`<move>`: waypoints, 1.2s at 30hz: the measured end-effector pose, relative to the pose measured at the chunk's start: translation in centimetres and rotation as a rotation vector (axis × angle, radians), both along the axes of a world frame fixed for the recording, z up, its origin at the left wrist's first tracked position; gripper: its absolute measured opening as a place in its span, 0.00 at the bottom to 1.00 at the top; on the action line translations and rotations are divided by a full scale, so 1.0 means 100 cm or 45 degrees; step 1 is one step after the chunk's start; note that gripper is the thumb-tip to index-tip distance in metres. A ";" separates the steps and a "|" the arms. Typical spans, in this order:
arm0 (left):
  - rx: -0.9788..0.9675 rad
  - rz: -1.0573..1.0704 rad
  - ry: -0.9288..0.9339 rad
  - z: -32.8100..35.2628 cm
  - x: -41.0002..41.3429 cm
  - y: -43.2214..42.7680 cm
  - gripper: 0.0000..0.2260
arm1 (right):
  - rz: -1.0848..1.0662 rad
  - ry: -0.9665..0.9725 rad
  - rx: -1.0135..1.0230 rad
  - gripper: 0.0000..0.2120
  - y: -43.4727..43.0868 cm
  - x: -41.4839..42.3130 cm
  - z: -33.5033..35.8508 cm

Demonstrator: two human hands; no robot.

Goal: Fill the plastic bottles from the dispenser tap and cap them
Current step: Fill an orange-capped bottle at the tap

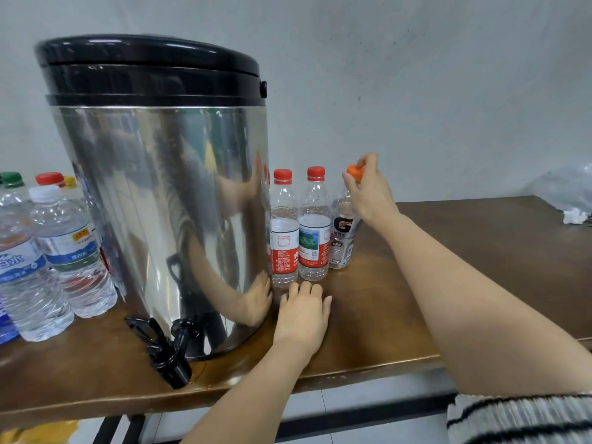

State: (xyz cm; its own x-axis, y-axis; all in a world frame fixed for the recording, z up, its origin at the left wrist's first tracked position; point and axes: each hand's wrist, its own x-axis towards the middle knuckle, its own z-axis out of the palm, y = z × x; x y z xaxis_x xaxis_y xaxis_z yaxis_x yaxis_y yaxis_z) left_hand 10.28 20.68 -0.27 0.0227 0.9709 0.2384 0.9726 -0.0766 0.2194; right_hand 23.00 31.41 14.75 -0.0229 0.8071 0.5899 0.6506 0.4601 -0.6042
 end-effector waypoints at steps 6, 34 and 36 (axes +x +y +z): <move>0.024 -0.012 0.007 0.000 0.000 -0.001 0.17 | -0.081 0.182 0.014 0.17 -0.020 0.007 -0.005; 0.303 -0.250 -1.395 0.048 -0.020 -0.170 0.41 | 0.305 -0.233 -0.141 0.20 -0.231 -0.015 0.006; 0.306 -0.197 -1.313 0.035 -0.031 -0.187 0.40 | 0.089 -0.603 -0.075 0.27 -0.248 -0.023 0.008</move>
State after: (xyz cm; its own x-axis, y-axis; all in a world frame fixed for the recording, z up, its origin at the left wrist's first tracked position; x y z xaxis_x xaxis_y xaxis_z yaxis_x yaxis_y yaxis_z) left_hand 7.21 1.99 3.23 -0.1800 0.8998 0.3975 0.3023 -0.3339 0.8928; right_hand 20.71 6.65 15.60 -0.3333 0.8257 0.4552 0.8292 0.4865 -0.2753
